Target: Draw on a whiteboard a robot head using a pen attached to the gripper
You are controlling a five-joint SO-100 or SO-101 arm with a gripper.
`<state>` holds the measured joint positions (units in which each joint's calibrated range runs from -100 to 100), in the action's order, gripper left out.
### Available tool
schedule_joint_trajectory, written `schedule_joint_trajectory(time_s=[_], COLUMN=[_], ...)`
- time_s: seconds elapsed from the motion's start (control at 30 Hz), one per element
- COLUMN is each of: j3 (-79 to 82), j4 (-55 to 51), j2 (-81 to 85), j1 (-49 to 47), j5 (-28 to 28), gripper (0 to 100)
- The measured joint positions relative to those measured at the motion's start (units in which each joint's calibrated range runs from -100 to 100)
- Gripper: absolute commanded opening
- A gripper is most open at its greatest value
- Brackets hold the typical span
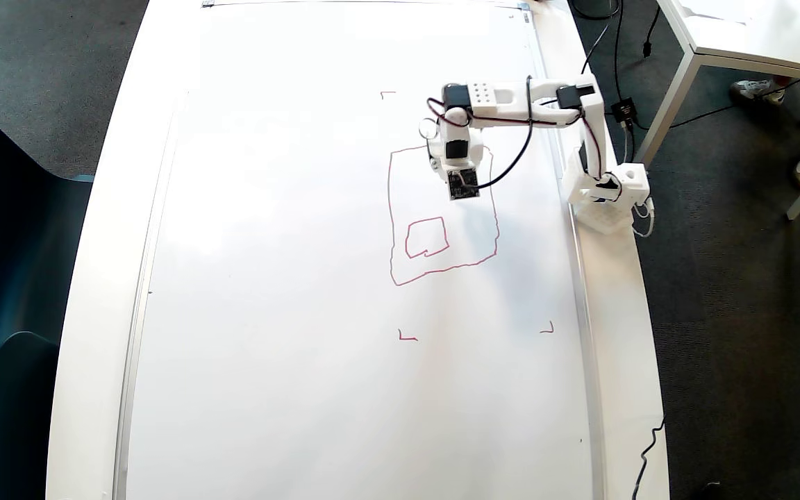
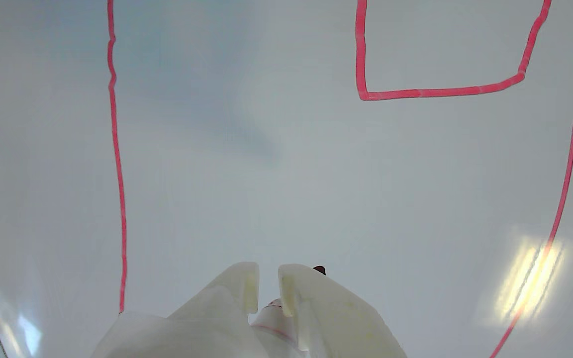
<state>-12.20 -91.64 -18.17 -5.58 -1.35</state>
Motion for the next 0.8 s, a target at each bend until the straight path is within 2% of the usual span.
schedule_joint_trajectory(time_s=[0.8], j3=[-2.4], j4=[5.3], j2=[-7.8], j1=[0.0], j5=[-1.8], gripper=[1])
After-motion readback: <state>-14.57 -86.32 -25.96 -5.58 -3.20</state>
